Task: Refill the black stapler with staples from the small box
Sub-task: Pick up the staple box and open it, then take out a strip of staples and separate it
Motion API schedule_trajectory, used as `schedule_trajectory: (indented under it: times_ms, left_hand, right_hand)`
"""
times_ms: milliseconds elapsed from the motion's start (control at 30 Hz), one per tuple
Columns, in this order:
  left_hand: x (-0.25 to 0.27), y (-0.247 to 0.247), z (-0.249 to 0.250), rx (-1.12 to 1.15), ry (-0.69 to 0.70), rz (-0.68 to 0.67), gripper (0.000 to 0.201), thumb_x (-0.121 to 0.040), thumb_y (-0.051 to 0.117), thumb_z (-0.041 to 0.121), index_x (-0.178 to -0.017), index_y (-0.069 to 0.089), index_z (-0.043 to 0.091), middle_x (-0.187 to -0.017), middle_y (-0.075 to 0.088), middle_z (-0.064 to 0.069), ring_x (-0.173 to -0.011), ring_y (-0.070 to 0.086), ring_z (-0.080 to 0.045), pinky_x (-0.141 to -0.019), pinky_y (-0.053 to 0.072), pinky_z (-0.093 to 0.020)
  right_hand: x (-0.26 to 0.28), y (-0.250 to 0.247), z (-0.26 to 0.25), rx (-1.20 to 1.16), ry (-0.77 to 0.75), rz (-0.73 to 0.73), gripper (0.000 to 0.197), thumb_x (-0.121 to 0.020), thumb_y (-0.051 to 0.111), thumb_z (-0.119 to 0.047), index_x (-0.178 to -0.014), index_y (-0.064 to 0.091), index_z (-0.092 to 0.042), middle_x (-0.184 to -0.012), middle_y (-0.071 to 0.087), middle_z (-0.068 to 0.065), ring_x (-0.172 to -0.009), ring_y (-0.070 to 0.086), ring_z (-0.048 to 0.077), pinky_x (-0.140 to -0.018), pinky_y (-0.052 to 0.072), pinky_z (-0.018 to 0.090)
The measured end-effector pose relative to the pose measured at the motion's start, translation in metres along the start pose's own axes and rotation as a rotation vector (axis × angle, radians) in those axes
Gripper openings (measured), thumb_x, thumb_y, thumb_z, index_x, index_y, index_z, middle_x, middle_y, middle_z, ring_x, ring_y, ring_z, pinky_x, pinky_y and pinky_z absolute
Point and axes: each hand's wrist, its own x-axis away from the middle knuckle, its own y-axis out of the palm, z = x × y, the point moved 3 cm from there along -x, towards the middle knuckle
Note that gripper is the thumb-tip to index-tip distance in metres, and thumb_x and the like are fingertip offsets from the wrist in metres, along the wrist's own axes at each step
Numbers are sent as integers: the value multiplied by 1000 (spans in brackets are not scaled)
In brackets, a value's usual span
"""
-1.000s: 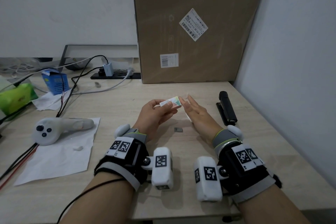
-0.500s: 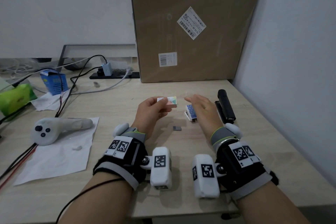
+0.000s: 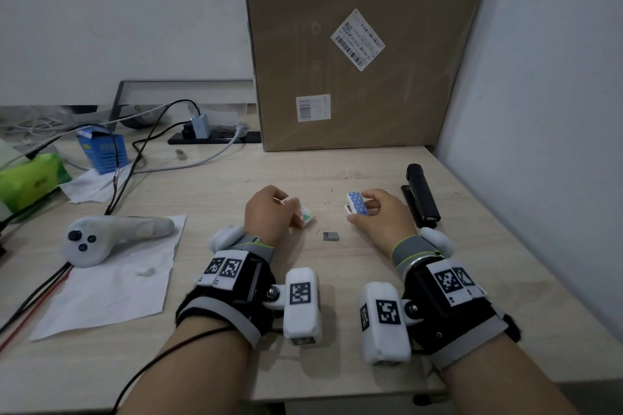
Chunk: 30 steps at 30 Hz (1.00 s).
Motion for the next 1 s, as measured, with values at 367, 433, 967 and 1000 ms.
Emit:
schedule_trajectory:
  times_ms: [367, 433, 967, 1000]
  left_hand:
    - [1, -7, 5, 100, 50, 126, 19, -85, 61, 24, -91, 71, 9, -95, 70, -4, -89, 61, -19, -78, 44, -28]
    - [4, -7, 12, 353, 38, 83, 14, -85, 62, 21, -90, 69, 10, -88, 67, -3, -77, 58, -15, -69, 46, -27]
    - [31, 16, 36, 699, -12, -431, 19, -81, 69, 8, -97, 62, -1, -99, 59, -22, -88, 67, -29, -82, 56, -28]
    - [32, 16, 37, 682, -3, -443, 18, -80, 70, 7, -94, 62, 1, -97, 60, -22, -87, 67, -29, -81, 56, -29]
  right_hand:
    - [-5, -2, 2, -119, -13, 112, 28, -80, 62, -14, -108, 65, -15, -103, 71, 5, -94, 66, 18, -86, 51, 33]
    - [-2, 0, -5, -277, -46, 80, 31, -83, 59, -10, -112, 65, -17, -106, 70, 2, -94, 65, 11, -84, 53, 26]
    - [16, 3, -29, -441, -192, -120, 29, -73, 76, -28, -101, 69, -22, -97, 73, 3, -90, 69, 15, -87, 55, 35]
    - [16, 3, -29, -443, -186, -108, 29, -70, 78, -29, -97, 70, -23, -94, 73, 5, -87, 69, 17, -85, 56, 37]
